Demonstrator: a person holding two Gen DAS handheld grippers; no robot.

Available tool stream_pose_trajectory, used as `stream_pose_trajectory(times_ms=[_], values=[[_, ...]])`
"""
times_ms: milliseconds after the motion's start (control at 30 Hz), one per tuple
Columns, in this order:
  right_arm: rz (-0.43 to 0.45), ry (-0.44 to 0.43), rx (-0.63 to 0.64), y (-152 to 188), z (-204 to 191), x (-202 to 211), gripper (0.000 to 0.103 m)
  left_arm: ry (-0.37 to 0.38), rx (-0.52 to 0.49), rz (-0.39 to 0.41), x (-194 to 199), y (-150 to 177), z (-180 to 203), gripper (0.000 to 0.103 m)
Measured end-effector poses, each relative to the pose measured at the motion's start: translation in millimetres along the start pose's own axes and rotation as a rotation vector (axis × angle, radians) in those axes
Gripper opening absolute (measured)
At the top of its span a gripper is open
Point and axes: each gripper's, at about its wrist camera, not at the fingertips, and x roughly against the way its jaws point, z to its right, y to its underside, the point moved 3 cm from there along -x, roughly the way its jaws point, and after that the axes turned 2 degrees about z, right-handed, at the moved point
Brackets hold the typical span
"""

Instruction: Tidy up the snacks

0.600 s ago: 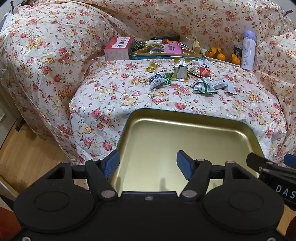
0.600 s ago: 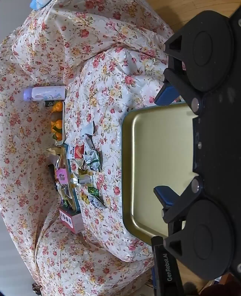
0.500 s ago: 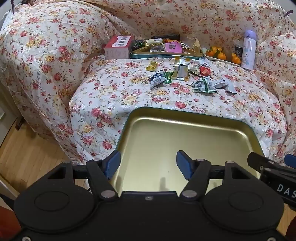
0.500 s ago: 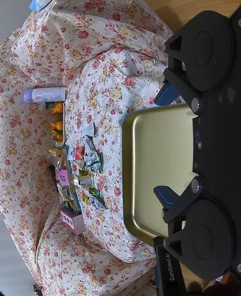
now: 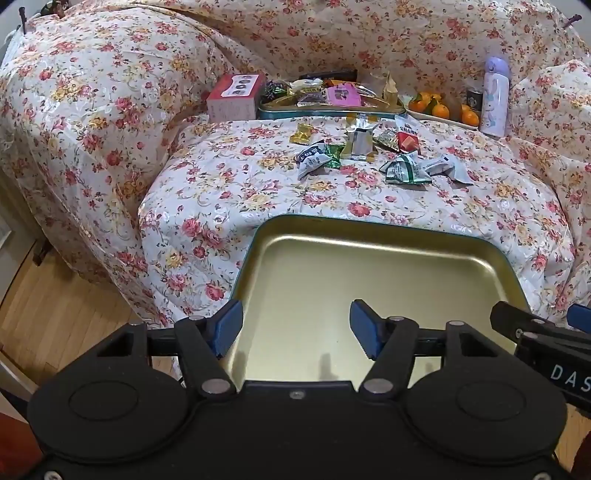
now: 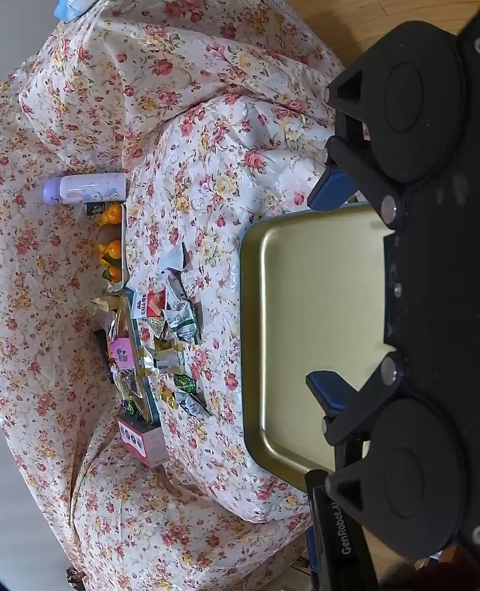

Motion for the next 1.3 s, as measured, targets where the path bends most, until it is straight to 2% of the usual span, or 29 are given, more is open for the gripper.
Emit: stream_pose_trajectory(times_ms=[1300], values=[[-0.020, -0.004, 0.006, 1.4, -2.1, -2.4, 0.098, -0.008, 0.015, -0.026, -7.1, 4.5, -4.0, 0.066]])
